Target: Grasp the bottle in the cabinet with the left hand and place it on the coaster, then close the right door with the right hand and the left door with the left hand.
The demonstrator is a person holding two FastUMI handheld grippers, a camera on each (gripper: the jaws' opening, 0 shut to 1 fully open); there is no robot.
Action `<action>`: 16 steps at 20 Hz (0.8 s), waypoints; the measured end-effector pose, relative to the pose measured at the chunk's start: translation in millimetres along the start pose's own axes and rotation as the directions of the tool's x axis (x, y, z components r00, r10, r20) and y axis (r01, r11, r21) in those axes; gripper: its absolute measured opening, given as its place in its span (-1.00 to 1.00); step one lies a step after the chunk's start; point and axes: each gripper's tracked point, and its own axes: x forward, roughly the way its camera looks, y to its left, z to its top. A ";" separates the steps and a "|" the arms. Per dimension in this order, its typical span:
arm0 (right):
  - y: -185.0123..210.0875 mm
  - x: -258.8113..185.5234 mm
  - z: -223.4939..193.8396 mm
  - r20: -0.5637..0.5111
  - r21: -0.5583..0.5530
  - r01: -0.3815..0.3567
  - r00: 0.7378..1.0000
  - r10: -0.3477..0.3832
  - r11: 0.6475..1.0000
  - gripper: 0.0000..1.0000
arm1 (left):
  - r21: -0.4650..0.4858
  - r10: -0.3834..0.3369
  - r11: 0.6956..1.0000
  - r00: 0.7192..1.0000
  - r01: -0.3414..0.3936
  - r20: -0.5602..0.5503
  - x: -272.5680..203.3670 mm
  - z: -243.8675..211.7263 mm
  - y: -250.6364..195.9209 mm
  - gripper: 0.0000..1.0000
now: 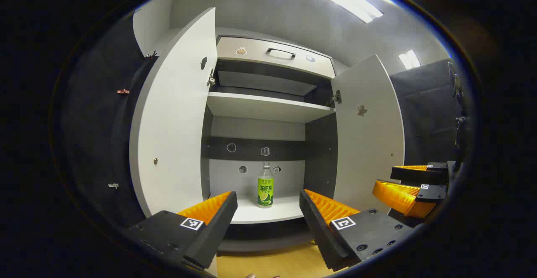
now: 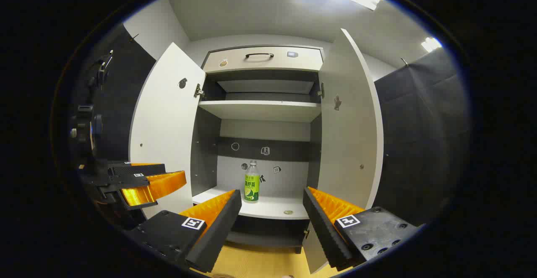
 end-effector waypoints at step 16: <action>2.7 2.3 -23.9 -0.082 0.028 0.007 0.997 -0.004 1.000 0.96 | 0.007 0.003 1.000 0.999 -0.003 -0.037 1.7 -10.6 6.3 0.89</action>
